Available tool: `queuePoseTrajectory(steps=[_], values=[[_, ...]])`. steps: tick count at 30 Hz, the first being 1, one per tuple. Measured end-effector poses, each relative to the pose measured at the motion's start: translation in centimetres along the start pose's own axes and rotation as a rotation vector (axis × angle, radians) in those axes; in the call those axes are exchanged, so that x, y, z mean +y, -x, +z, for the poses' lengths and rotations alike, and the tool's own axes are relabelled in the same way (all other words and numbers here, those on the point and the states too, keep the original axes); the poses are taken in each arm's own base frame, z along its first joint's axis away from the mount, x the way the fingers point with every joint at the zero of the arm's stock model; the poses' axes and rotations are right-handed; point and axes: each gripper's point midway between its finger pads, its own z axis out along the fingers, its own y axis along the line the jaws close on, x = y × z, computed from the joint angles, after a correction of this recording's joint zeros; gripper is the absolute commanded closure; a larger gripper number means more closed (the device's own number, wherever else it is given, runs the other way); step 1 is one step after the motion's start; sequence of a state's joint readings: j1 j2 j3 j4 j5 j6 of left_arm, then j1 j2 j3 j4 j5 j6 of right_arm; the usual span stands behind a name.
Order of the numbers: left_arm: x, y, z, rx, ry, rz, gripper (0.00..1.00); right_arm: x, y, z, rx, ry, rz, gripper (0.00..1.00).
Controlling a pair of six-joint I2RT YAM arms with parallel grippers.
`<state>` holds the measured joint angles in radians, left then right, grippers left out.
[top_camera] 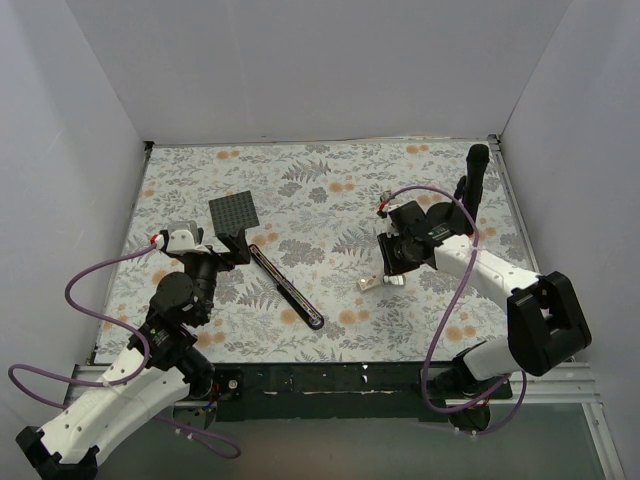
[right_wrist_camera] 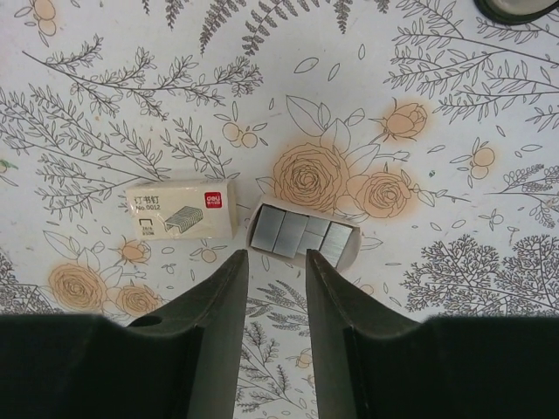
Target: Load the staples into the stapler
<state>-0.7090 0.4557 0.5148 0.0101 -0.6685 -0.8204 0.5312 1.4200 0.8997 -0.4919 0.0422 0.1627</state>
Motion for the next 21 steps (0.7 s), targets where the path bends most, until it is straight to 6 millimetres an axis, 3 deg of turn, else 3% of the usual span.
queuePoseTrajectory(steps=[6, 21], values=[[0.0, 0.0, 0.0, 0.001, 0.001, -0.004, 0.02, -0.1, 0.2, 0.8, -0.001, -0.014, 0.027, 0.67], [0.0, 0.0, 0.0, 0.0, 0.0, -0.006, 0.02, -0.8, -1.5, 2.5, 0.052, -0.051, 0.044, 0.68]])
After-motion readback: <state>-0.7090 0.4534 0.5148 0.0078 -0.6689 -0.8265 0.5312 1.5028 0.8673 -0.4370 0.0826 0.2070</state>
